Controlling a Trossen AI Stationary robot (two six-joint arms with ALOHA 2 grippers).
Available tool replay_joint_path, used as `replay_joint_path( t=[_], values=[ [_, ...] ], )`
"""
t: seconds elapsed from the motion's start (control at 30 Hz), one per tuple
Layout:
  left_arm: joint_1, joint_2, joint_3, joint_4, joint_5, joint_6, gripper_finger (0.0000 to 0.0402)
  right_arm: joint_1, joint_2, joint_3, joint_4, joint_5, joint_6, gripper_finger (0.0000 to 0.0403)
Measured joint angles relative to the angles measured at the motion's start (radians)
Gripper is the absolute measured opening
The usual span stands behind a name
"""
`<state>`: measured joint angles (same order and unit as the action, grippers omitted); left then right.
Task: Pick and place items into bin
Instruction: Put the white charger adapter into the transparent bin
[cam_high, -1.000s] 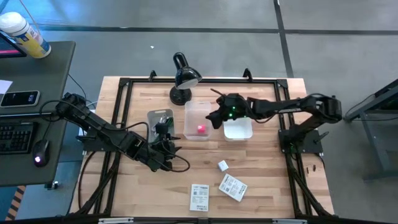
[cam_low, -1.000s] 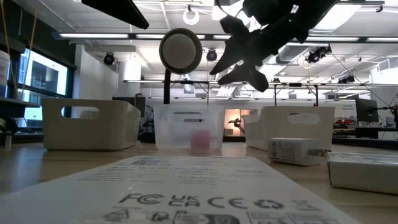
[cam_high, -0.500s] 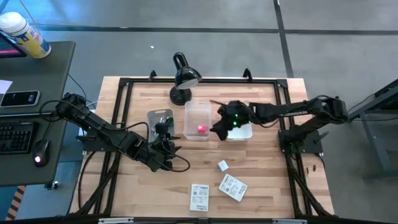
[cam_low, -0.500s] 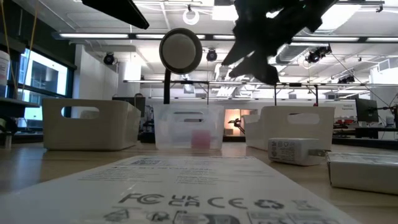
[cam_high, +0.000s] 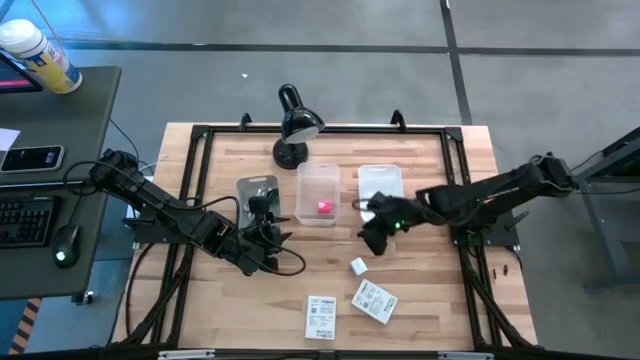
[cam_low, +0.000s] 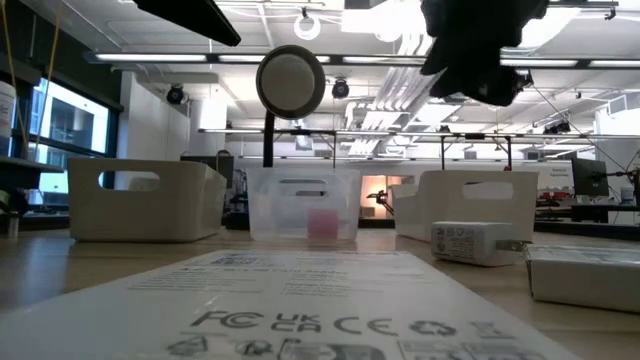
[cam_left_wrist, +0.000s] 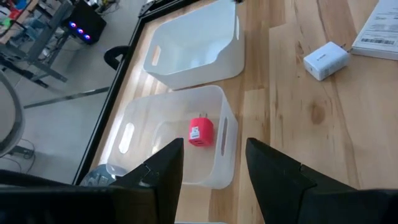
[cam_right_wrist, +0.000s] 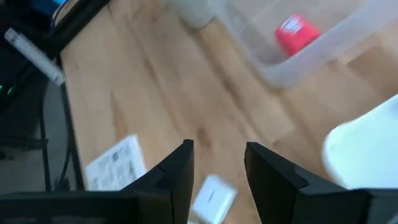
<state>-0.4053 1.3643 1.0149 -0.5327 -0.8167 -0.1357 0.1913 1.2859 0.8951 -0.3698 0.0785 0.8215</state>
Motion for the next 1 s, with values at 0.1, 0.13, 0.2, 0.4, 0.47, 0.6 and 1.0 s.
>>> replay_joint_path(
  t=[0.1, 0.13, 0.2, 0.4, 0.47, 0.6, 1.0],
  values=[
    [0.000, 0.000, 0.000, 0.000, -0.001, 0.000, 0.0161, 0.062, 0.010, 0.000, -0.014, 0.023, 0.042, 0.0133],
    [0.000, 0.000, 0.000, 0.000, -0.001, 0.000, 0.0161, 0.081, 0.011, 0.000, -0.022, 0.031, 0.055, 0.0133],
    [0.000, 0.000, 0.000, 0.000, -0.001, 0.000, 0.0161, 0.115, 0.010, 0.000, -0.035, 0.055, 0.087, 0.0133],
    [0.000, 0.000, 0.000, 0.000, 0.007, 0.003, 0.0161, 0.216, 0.010, 0.000, -0.083, 0.124, 0.175, 0.0133],
    [-0.001, 0.000, 0.000, 0.000, 0.015, 0.019, 0.0161, 0.249, 0.011, 0.000, -0.093, 0.159, 0.211, 0.0133],
    [-0.001, 0.000, 0.000, 0.000, 0.021, 0.027, 0.0161, 0.307, 0.018, 0.000, -0.091, 0.222, 0.278, 0.0133],
    [-0.001, 0.000, 0.000, -0.019, 0.024, 0.034, 0.0161, 0.392, 0.212, 0.000, 0.081, 0.198, 0.340, 0.0133]
  ],
)
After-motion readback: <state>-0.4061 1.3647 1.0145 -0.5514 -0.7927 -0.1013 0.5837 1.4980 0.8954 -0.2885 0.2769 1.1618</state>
